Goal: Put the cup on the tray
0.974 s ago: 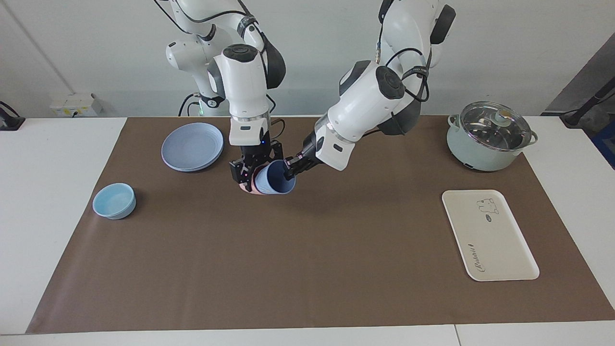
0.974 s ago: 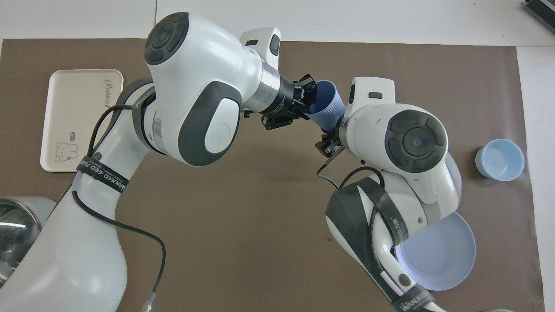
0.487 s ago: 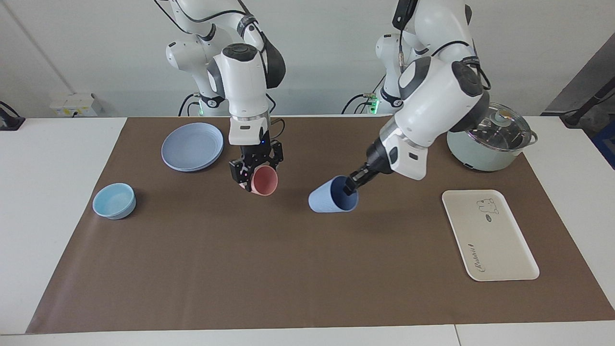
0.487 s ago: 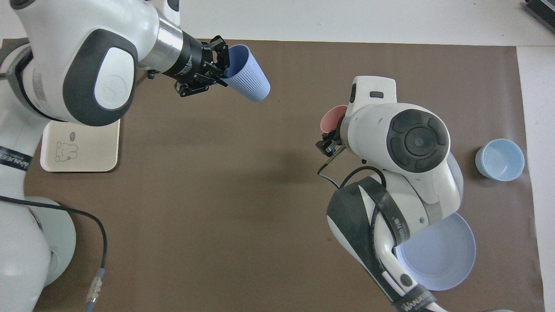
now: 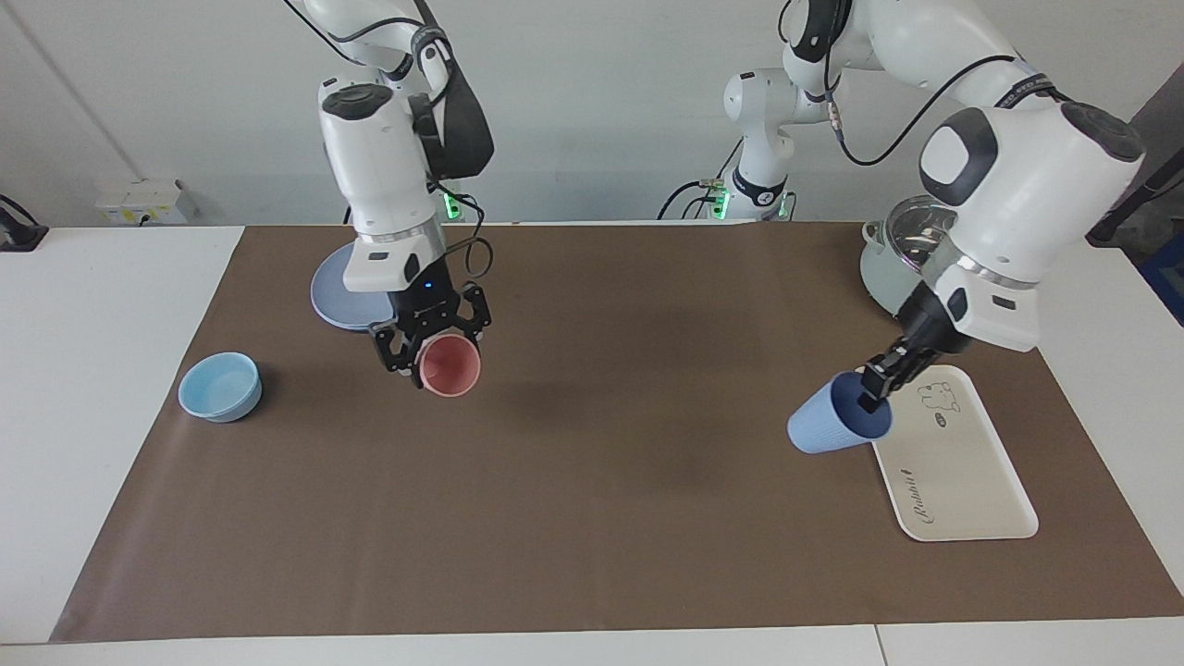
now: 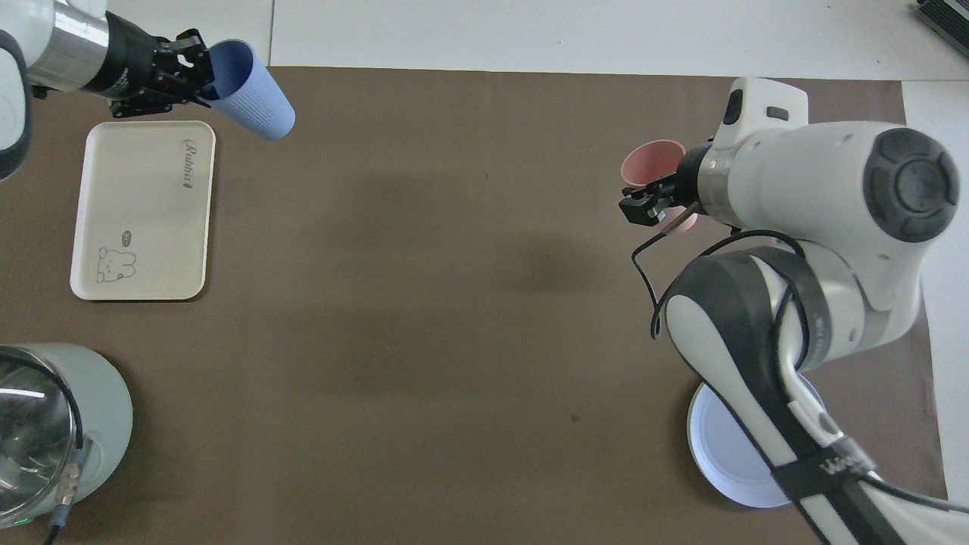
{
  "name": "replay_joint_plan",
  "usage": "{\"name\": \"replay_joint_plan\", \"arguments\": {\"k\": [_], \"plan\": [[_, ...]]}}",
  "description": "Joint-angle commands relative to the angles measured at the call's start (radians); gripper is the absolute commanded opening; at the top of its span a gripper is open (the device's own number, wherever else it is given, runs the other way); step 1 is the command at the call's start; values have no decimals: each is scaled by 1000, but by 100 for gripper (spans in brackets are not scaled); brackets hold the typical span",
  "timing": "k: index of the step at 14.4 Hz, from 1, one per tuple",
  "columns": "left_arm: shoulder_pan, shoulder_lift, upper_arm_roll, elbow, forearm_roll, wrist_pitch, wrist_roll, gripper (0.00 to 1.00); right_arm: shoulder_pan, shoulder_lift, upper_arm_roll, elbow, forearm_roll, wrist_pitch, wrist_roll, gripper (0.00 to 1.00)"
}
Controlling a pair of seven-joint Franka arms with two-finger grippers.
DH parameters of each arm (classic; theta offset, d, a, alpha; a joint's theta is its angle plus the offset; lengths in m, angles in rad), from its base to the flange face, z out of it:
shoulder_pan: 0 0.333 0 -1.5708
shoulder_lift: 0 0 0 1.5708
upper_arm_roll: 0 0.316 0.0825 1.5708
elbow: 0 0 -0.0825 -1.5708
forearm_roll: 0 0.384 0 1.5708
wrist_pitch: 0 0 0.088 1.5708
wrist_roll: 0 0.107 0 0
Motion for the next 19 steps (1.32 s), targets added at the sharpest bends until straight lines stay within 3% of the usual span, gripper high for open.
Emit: {"name": "replay_joint_plan", "arguments": {"k": [1,6,9,14,19], "plan": [[104,-77,-6,-149,25,81,184,0,-117,-2,8,-14,241,26,-259,0],[317,-184,-9,-436,24,283,517,0,-260,98,6,-52,900,43,-849,0],[363,-193,-9,-517,13,349,554,0,-297,133,6,-97,1143,42,-1069,0],[374,-152,-10,-634,-56,551,557,0,-352,179,8,-186,1389,-20,-1454,0],[376,-121,-10,-660,-62,616,565,0,-432,236,8,-209,1411,-129,-1663,0]]}}
